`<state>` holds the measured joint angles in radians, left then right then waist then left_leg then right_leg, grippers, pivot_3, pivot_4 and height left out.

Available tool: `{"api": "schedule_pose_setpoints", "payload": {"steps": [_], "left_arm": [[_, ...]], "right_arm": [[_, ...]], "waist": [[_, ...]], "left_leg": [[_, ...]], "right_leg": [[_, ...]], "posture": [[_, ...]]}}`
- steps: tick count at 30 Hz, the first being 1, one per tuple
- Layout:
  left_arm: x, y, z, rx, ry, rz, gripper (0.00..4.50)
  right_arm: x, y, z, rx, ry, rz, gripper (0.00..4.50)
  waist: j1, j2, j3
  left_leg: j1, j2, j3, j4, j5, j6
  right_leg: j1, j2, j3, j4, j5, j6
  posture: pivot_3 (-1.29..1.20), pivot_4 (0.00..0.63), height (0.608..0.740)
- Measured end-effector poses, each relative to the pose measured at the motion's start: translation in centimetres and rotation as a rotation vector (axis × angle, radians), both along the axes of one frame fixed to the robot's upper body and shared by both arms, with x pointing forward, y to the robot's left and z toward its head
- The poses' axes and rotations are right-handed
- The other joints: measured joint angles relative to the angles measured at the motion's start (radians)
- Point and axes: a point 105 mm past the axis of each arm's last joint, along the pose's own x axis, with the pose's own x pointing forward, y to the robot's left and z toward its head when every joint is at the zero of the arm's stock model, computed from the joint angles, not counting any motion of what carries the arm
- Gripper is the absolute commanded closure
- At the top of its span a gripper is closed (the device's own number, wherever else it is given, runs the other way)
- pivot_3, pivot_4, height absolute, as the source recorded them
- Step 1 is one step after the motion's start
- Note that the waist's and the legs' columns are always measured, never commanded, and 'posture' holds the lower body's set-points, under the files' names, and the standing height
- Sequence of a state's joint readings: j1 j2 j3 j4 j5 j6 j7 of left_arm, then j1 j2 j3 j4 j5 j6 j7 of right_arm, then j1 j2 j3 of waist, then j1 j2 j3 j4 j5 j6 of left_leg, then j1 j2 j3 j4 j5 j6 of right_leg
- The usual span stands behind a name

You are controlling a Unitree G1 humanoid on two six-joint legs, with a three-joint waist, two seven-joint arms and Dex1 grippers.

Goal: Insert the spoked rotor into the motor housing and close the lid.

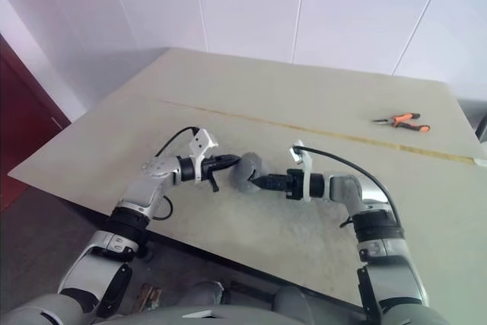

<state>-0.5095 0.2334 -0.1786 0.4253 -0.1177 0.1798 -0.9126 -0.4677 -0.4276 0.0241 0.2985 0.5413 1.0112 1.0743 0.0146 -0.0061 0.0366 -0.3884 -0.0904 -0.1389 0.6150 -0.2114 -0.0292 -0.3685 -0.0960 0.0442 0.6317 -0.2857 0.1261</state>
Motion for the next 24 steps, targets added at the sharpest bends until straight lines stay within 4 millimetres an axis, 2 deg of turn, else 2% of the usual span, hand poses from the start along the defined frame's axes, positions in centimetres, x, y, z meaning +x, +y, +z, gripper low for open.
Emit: {"api": "schedule_pose_setpoints", "payload": {"steps": [24], "left_arm": [[-0.44,0.22,-0.26,-0.004,0.014,0.023,4.50]], "right_arm": [[0.32,-0.33,0.01,-0.041,-0.068,-0.001,2.38]], "waist": [[0.005,0.000,0.000]], "left_leg": [[-0.001,0.000,0.000,0.000,0.000,0.000]], "right_leg": [[0.000,0.000,0.000,-0.001,-0.002,-0.001]], "posture": [[0.00,0.000,0.740]]}}
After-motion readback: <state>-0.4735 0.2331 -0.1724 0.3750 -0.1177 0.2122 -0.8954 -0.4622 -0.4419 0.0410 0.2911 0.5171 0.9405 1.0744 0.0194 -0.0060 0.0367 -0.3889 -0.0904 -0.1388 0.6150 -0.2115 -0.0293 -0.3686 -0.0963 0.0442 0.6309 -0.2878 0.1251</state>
